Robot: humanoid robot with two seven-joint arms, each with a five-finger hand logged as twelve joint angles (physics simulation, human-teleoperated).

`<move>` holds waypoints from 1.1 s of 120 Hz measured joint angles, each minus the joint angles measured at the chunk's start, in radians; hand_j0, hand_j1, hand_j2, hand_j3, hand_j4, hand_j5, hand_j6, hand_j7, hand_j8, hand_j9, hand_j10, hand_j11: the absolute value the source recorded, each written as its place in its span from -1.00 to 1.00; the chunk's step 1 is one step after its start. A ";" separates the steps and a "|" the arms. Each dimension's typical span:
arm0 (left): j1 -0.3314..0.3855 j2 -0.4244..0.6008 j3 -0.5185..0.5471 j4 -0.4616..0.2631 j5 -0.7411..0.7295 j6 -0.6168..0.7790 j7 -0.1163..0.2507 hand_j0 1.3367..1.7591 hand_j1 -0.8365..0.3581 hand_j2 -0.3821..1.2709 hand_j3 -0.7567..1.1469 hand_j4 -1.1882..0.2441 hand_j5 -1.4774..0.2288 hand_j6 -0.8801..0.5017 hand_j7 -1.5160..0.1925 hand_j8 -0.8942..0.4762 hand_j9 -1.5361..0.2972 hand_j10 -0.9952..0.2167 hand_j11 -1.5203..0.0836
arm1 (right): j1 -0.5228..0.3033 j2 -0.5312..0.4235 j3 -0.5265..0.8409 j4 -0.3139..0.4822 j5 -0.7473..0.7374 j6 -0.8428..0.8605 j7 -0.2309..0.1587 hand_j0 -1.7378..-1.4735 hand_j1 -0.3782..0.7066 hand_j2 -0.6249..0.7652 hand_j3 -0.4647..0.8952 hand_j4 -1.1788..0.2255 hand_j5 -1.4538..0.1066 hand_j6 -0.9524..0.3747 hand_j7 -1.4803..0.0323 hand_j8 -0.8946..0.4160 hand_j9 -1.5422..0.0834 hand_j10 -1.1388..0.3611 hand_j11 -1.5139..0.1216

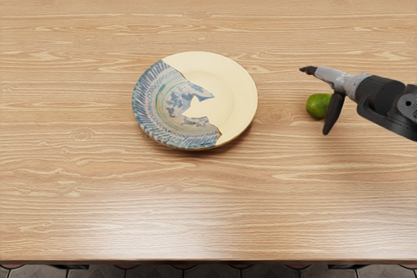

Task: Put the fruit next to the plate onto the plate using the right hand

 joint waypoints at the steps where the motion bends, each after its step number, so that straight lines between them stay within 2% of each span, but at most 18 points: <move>1: 0.000 0.000 0.000 0.000 0.000 0.000 0.000 0.52 0.98 -0.54 -0.21 0.66 0.73 0.27 0.77 0.30 0.68 0.64 0.90 | -0.001 0.001 -0.002 -0.002 -0.001 -0.004 0.000 -0.40 -0.87 -0.11 -0.32 0.62 0.80 0.37 0.90 0.30 0.84 0.47 0.79; 23: 0.000 0.000 0.000 0.000 0.000 0.000 0.000 0.52 0.98 -0.54 -0.21 0.66 0.73 0.27 0.77 0.30 0.68 0.64 0.90 | -0.010 0.012 -0.029 -0.031 -0.021 -0.054 0.004 -0.40 -0.87 -0.11 -0.32 0.62 0.80 0.37 0.89 0.30 0.84 0.46 0.79; 53: 0.000 0.000 0.000 0.000 0.000 0.000 0.000 0.52 0.98 -0.54 -0.21 0.66 0.73 0.27 0.77 0.30 0.68 0.64 0.90 | -0.006 0.035 -0.055 -0.041 -0.094 -0.063 -0.018 -0.40 -0.83 -0.11 -0.32 0.59 0.77 0.34 0.86 0.27 0.81 0.44 0.76; 78: 0.000 0.000 0.000 0.000 0.000 0.000 0.000 0.52 0.98 -0.54 -0.21 0.66 0.73 0.27 0.77 0.30 0.68 0.64 0.90 | -0.011 0.035 -0.058 -0.022 -0.115 -0.076 -0.027 -0.40 -0.62 -0.14 -0.32 0.46 0.62 0.20 0.70 0.13 0.66 0.32 0.62; 118: 0.000 0.000 0.000 0.000 0.000 0.000 0.000 0.52 0.98 -0.54 -0.21 0.66 0.73 0.27 0.77 0.30 0.68 0.64 0.90 | -0.015 0.039 -0.059 -0.017 -0.118 -0.092 -0.028 -0.40 -0.52 -0.15 -0.32 0.39 0.53 0.13 0.62 0.06 0.58 0.25 0.54; 132: 0.000 0.000 0.000 0.000 0.000 0.000 0.000 0.52 0.98 -0.54 -0.21 0.66 0.73 0.27 0.77 0.30 0.68 0.64 0.90 | -0.016 0.039 -0.060 -0.017 -0.119 -0.098 -0.028 -0.40 -0.41 -0.17 -0.32 0.33 0.46 0.06 0.54 -0.01 0.51 0.19 0.46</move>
